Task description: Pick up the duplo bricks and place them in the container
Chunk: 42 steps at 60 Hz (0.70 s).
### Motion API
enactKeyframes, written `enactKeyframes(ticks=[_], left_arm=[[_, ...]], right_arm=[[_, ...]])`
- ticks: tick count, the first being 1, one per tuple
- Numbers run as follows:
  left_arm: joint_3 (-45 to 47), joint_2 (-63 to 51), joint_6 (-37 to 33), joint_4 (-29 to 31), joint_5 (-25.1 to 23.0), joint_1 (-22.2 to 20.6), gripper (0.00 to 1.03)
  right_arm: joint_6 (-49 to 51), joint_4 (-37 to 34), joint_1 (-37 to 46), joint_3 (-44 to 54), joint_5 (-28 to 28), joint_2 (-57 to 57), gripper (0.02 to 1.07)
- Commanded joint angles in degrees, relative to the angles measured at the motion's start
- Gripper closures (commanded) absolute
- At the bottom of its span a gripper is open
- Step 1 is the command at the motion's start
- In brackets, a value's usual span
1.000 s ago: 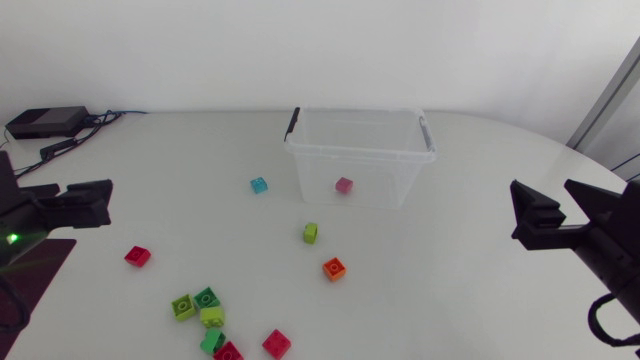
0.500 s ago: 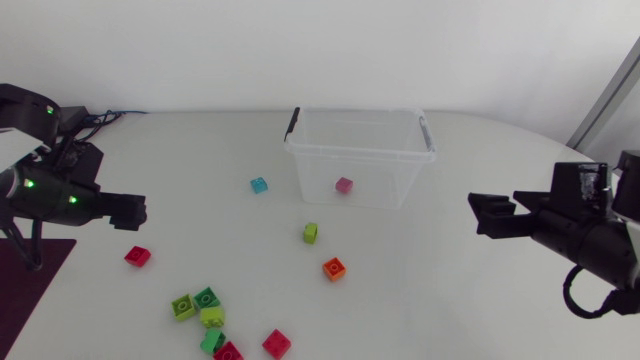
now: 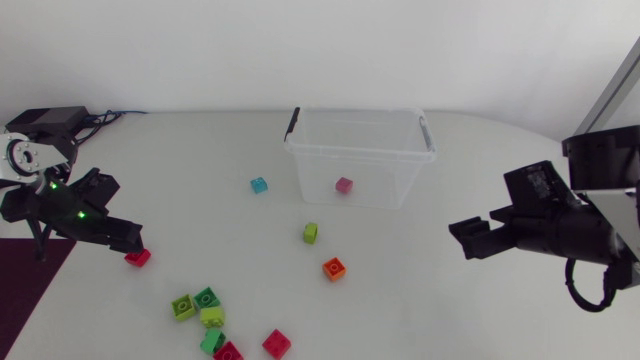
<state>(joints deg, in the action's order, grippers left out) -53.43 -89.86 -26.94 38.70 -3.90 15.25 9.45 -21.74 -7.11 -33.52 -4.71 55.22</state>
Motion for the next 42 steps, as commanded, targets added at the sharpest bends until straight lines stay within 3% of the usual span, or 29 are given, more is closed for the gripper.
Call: enactKeyframes(ticks=[1,18,24,31,39,42], left_arm=[[-0.5,-3.3,-2.3,0.2,-0.4,-0.3,0.1],[-1.1,-8.4,-4.2,-3.5,-0.3,0.0,0.15],[-1.2,-9.9,-5.1,-4.4,-0.3,-0.2,0.22],[-1.5,-11.9,-5.6,-5.9,-0.8,-0.1,0.38],[-1.4,-12.4,-7.5,-6.0,-5.9,0.7,0.66],[-0.6,-12.4,-8.5,-6.8,-6.5,0.5,0.73]], right_arm=[[2.9,-1.9,-1.6,-0.8,-0.2,1.5,0.06],[5.1,-3.5,-7.1,-0.1,-0.2,2.0,0.06],[5.4,-3.5,-8.7,-0.2,-0.2,2.3,0.06],[5.4,-3.4,-11.4,-0.2,-0.1,2.3,0.07],[5.4,-2.9,-13.6,-0.2,0.2,3.5,0.07],[5.5,-1.7,-13.9,-0.4,0.1,6.0,0.07]])
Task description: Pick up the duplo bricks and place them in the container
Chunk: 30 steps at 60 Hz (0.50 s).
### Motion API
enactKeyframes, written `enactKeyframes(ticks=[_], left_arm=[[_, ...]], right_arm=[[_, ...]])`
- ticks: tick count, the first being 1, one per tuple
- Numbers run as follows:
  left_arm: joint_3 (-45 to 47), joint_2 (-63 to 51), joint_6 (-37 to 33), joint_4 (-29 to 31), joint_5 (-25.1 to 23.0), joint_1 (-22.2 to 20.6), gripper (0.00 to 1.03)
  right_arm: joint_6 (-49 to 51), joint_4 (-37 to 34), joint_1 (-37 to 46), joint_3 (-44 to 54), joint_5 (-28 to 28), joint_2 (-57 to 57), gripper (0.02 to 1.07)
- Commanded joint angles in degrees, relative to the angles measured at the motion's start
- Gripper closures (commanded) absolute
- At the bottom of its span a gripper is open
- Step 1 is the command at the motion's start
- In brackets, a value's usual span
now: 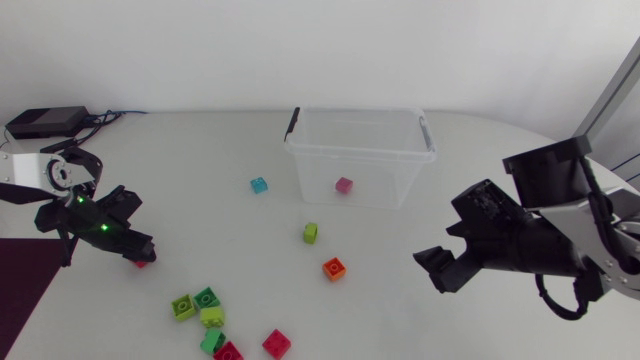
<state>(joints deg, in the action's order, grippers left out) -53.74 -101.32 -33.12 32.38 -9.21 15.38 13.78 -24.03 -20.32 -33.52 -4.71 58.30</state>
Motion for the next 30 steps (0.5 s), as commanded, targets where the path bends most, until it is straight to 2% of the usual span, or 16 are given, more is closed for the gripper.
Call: enactKeyframes(ticks=[1,18,25,30], left_arm=[[0.0,-0.6,-2.4,-1.0,-1.1,0.4,0.73],[-0.1,6.6,-2.4,0.8,-1.2,-0.2,0.75],[-2.7,9.8,-1.7,4.9,-5.0,-0.5,0.76],[-5.1,11.9,-0.6,7.3,-8.1,-1.6,0.76]], right_arm=[[1.1,0.7,-0.8,-0.6,0.1,3.7,0.07],[-6.8,1.4,-10.0,-6.0,0.4,12.3,0.1],[-9.4,1.1,-15.0,-8.8,3.8,16.8,0.11],[-10.2,-0.1,-16.8,-11.5,4.2,20.1,0.12]])
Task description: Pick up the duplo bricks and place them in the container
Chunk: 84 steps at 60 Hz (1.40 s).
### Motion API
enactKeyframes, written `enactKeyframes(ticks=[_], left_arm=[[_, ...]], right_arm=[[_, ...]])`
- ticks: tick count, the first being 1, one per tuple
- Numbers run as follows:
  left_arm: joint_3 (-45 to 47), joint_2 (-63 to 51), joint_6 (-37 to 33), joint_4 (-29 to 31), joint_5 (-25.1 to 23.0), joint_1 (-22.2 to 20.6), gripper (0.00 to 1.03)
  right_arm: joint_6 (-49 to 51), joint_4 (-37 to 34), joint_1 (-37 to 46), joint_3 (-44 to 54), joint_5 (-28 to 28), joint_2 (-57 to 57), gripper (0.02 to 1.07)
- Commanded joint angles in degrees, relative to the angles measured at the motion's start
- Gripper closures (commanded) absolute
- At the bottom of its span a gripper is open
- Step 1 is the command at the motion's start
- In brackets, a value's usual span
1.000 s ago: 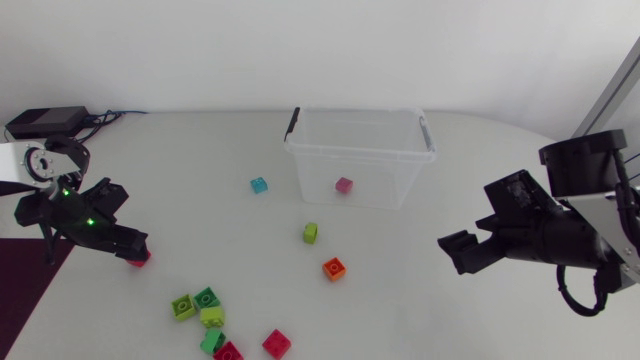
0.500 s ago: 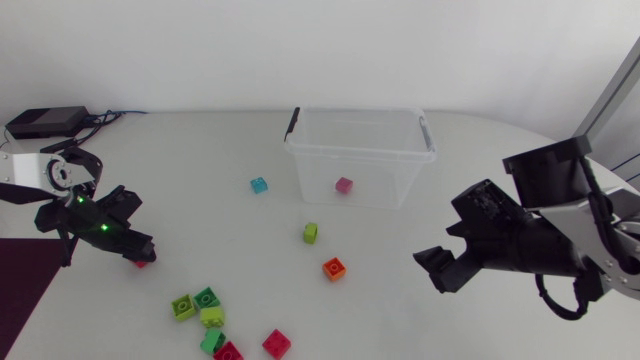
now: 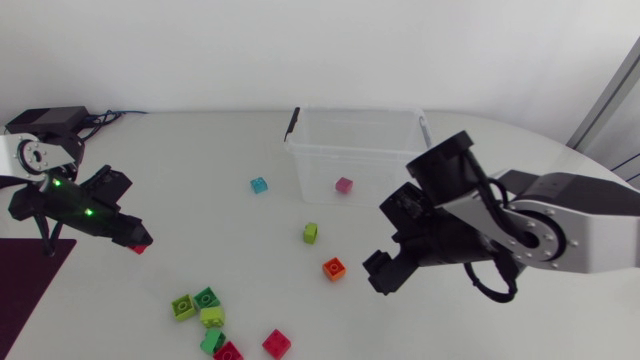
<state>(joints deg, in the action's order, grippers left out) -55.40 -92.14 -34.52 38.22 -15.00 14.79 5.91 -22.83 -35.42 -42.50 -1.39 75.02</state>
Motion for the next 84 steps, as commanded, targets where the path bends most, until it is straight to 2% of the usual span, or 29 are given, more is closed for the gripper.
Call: enactKeyframes(ticks=[1,24,47,60,67,71,84], left_arm=[[-3.8,3.0,1.0,1.7,-3.0,-1.2,0.76],[-14.6,4.6,9.9,4.1,-8.9,-9.4,0.76],[-27.0,1.5,18.4,1.4,-11.1,-15.9,0.76],[-31.8,-2.4,21.6,-3.0,-12.2,-20.9,0.76],[-35.3,-5.4,22.6,-3.7,-12.2,-23.7,0.76],[-36.7,-7.0,23.1,-4.5,-12.2,-25.0,0.76],[-41.4,-11.6,26.3,-8.3,-13.5,-28.1,0.75]], right_arm=[[-2.3,-1.5,-2.0,-3.0,0.9,4.0,0.12],[-5.7,-4.0,-7.0,-11.3,0.2,17.3,0.15],[-6.9,-6.3,-6.6,-18.6,0.6,29.0,0.18],[-7.0,-6.3,-6.3,-20.6,0.6,33.2,0.34],[-7.2,-5.6,-6.2,-20.7,0.2,35.1,0.56],[-7.2,-4.2,-5.8,-20.2,-0.3,35.0,0.76],[-7.1,-3.9,-3.7,-17.1,0.2,27.8,0.81]])
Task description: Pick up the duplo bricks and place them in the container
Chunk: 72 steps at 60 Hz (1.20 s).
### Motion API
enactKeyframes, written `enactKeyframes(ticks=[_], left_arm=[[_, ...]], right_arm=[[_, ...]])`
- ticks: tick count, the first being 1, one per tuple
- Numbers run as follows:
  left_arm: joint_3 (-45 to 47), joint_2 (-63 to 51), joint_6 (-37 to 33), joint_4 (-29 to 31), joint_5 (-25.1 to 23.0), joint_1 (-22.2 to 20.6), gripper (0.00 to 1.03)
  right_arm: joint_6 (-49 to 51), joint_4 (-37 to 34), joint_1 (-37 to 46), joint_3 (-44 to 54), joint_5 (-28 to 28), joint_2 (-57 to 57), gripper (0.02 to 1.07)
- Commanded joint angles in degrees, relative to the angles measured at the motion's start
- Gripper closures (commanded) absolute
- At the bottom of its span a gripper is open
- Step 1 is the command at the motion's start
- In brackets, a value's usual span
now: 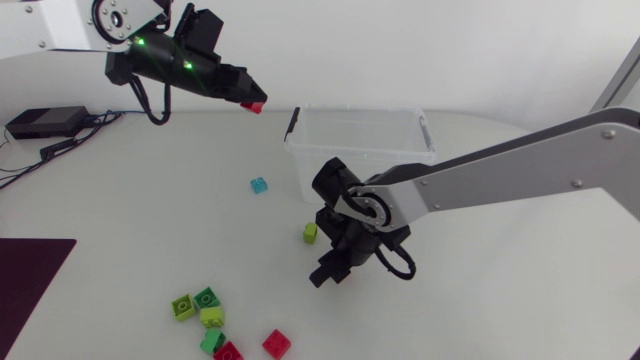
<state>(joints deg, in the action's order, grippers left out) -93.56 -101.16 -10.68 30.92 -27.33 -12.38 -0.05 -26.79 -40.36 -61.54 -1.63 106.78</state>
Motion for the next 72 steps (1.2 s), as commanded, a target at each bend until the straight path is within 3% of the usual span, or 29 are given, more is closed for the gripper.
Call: enactKeyframes(ticks=[1,32,35,42,46,53,62,72], left_arm=[[-3.7,-3.0,2.6,-1.3,-1.4,-1.2,0.75],[-13.3,-14.8,4.2,-3.0,-3.6,-8.2,0.72],[-14.5,-16.1,4.3,-2.8,-3.5,-8.6,0.66],[-17.4,-18.5,3.8,-1.9,-2.3,-9.5,0.25],[-18.7,-18.7,3.5,-0.9,-1.9,-9.4,0.09],[-19.4,-17.7,2.7,0.9,-0.5,-8.7,0.07],[-19.7,-16.1,-0.4,7.5,2.5,-6.5,0.07],[-14.5,-13.5,-3.5,8.5,4.0,-2.8,0.07]], right_arm=[[-1.1,0.1,1.7,2.1,0.4,-4.7,0.81],[2.1,-2.9,13.8,-1.2,1.8,-21.4,0.81],[2.3,-3.1,14.4,-2.0,2.2,-22.6,0.81],[3.2,-4.1,16.1,-4.5,2.2,-24.3,0.81],[3.5,-4.8,16.8,-6.2,2.2,-25.0,0.81],[3.8,-5.0,17.8,-9.4,2.2,-25.5,0.81],[3.8,-4.7,18.4,-12.6,2.1,-24.3,0.81],[3.8,-2.2,19.1,-15.2,2.1,-21.6,0.81]])
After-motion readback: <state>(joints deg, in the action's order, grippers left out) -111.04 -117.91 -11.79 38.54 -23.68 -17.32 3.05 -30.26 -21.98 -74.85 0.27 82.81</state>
